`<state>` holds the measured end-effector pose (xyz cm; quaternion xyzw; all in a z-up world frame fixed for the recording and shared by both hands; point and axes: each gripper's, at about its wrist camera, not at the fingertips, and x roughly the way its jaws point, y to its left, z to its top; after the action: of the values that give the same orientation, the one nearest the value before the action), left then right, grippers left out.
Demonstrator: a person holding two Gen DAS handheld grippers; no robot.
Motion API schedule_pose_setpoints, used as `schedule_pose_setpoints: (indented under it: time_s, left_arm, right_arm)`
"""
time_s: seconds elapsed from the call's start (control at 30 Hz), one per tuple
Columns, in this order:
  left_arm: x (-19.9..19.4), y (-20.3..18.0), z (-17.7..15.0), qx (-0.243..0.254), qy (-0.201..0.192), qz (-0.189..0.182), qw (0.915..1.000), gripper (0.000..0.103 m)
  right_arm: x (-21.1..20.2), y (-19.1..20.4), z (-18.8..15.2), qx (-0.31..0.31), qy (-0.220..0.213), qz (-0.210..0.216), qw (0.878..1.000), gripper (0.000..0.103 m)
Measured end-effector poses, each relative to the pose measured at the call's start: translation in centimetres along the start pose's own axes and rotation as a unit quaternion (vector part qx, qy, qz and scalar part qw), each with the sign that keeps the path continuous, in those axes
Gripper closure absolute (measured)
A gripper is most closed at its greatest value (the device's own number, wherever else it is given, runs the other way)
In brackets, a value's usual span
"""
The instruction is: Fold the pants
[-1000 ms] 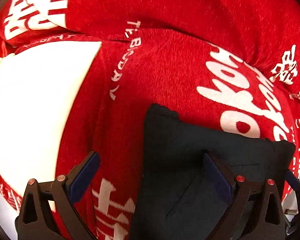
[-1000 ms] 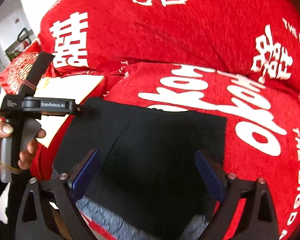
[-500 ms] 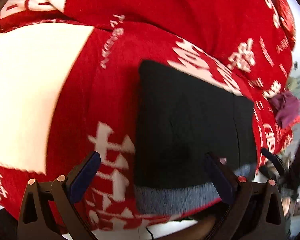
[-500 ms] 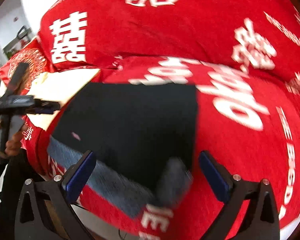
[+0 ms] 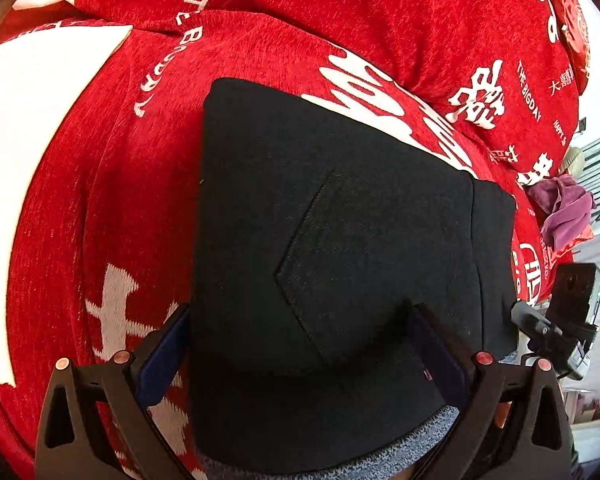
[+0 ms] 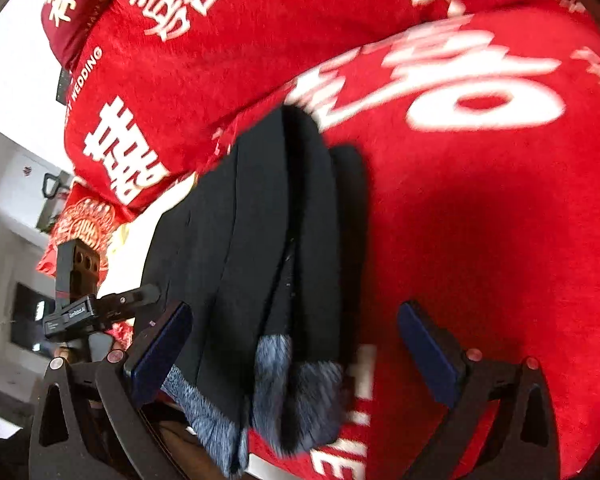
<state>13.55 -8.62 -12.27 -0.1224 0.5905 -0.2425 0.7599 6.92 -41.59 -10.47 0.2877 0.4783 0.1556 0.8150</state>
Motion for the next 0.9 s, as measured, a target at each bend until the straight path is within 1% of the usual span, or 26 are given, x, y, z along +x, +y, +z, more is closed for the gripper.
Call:
schedule_pose_setpoints:
  time_s: [0.03, 0.07, 0.13, 0.2, 0.3, 0.33, 0.37, 0.4, 0.47, 0.5, 0.57, 0.63, 0.67, 0.8, 0.9]
  left_arm:
    - [0.1, 0.2, -0.1, 0.000, -0.001, -0.007, 1.0000, 0.000]
    - [0.1, 0.4, -0.1, 0.001, 0.000, -0.014, 0.9999, 0.000]
    - [0.2, 0.8, -0.1, 0.003, -0.005, -0.026, 0.9996, 0.000]
    - [0.3, 0.6, -0.1, 0.013, -0.016, -0.024, 0.9995, 0.000]
    - [0.5, -0.1, -0.1, 0.026, -0.027, -0.016, 0.9992, 0.000]
    - [0.3, -0.3, -0.2, 0.025, -0.031, -0.015, 0.9991, 0.006]
    - [0.0, -0.7, -0.5, 0.031, -0.038, -0.012, 0.9987, 0.016]
    - [-0.4, -1.4, -0.8, 0.049, -0.047, -0.007, 0.9977, 0.021]
    - [-1.0, -2.6, -1.2, 0.077, -0.058, 0.010, 0.9953, 0.034]
    - [-1.4, -3.0, -1.3, 0.087, -0.062, 0.015, 0.9942, 0.036]
    - [-2.0, -3.2, -1.3, 0.087, -0.064, 0.016, 0.9940, 0.046]
    - [-2.9, -3.5, -1.1, 0.085, -0.067, 0.014, 0.9941, 0.050]
    - [-3.3, -3.7, -1.0, 0.085, -0.069, 0.015, 0.9939, 0.050]
    - [-5.3, -5.2, -0.5, 0.078, -0.082, 0.004, 0.9935, 0.050]
    - [-6.4, -7.1, 0.7, 0.081, -0.088, -0.005, 0.9928, 0.050]
  right_arm:
    - [0.5, 0.5, 0.0, -0.010, 0.008, 0.007, 1.000, 0.000]
    - [1.1, 1.2, -0.1, -0.023, 0.020, 0.003, 1.000, 0.000]
    - [1.7, 2.8, -0.6, -0.054, 0.030, -0.023, 0.998, 0.000]
    - [2.2, 3.8, -0.8, -0.077, 0.042, -0.035, 0.995, 0.000]
    - [2.2, 3.6, -0.7, -0.073, 0.048, -0.027, 0.996, 0.001]
    - [2.2, 3.7, -0.6, -0.074, 0.049, -0.031, 0.996, 0.004]
    - [2.0, 4.1, -0.7, -0.079, 0.050, -0.039, 0.995, 0.011]
    - [1.9, 4.6, -0.8, -0.088, 0.050, -0.045, 0.994, 0.018]
    - [1.1, 5.9, -0.9, -0.104, 0.048, -0.055, 0.992, 0.037]
    - [0.8, 6.2, -0.9, -0.111, 0.049, -0.062, 0.991, 0.039]
    - [0.5, 7.6, -1.0, -0.131, 0.047, -0.081, 0.987, 0.047]
    - [-0.1, 8.7, -1.1, -0.139, 0.038, -0.090, 0.985, 0.051]
    - [-0.4, 9.1, -1.2, -0.145, 0.032, -0.092, 0.985, 0.052]
    - [-2.3, 11.0, -0.8, -0.158, 0.009, -0.086, 0.984, 0.053]
    - [-3.7, 10.9, -0.1, -0.154, 0.000, -0.082, 0.985, 0.053]
